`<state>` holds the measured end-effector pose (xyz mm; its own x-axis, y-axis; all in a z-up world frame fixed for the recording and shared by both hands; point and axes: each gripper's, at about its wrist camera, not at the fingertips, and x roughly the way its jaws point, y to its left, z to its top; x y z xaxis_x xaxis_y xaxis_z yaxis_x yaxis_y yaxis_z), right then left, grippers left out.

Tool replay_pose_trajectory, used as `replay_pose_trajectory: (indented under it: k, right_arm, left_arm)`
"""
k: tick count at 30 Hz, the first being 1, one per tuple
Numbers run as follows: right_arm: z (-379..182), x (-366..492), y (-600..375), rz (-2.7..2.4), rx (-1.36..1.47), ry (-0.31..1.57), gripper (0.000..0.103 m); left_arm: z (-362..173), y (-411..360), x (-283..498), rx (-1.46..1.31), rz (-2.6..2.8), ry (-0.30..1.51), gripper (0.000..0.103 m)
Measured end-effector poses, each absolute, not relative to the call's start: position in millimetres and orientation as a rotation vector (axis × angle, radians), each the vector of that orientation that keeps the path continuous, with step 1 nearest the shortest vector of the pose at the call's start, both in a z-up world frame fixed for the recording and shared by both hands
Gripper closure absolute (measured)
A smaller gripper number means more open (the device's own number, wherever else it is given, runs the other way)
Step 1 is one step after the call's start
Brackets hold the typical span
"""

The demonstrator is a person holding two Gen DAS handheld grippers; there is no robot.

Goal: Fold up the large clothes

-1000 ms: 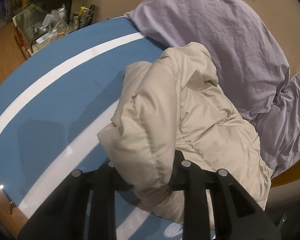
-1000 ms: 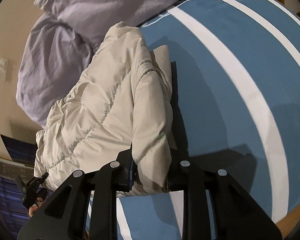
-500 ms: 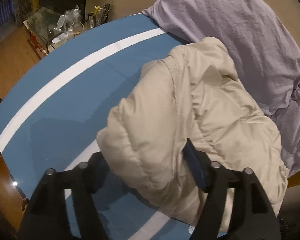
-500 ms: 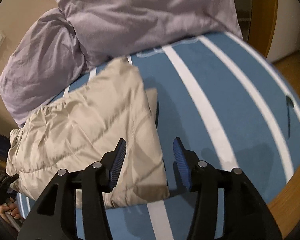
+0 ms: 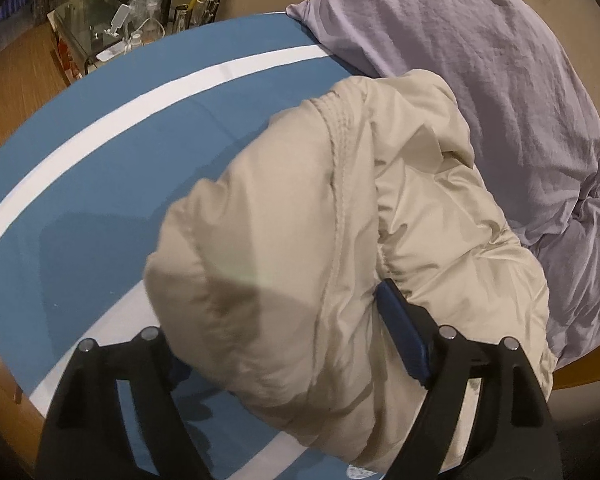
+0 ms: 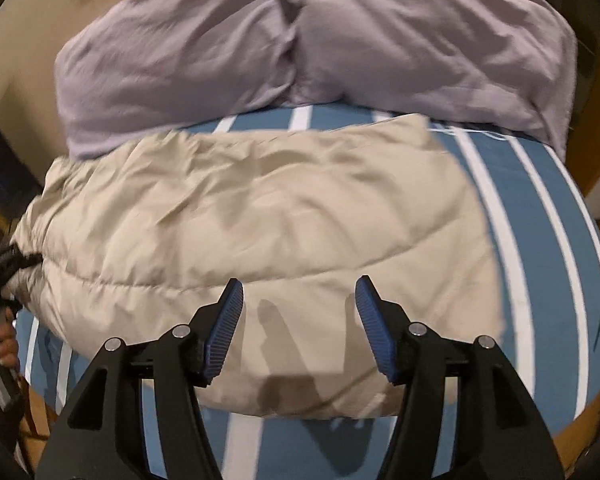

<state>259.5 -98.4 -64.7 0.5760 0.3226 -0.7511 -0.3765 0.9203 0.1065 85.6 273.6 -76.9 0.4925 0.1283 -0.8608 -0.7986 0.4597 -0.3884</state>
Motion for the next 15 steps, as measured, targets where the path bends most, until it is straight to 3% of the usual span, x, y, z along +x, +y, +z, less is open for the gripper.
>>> replay_pose_trajectory:
  k: [10, 15]
  right_arm:
    - [-78, 253, -65, 0.426, -0.153, 0.887, 0.042]
    - [-105, 254, -54, 0.401, -0.241, 0.900, 0.037]
  left_arm:
    - [-83, 279, 87, -0.995, 0.661, 0.836, 0.022]
    - [-77, 278, 90, -1.007, 0.636, 0.792, 0.051]
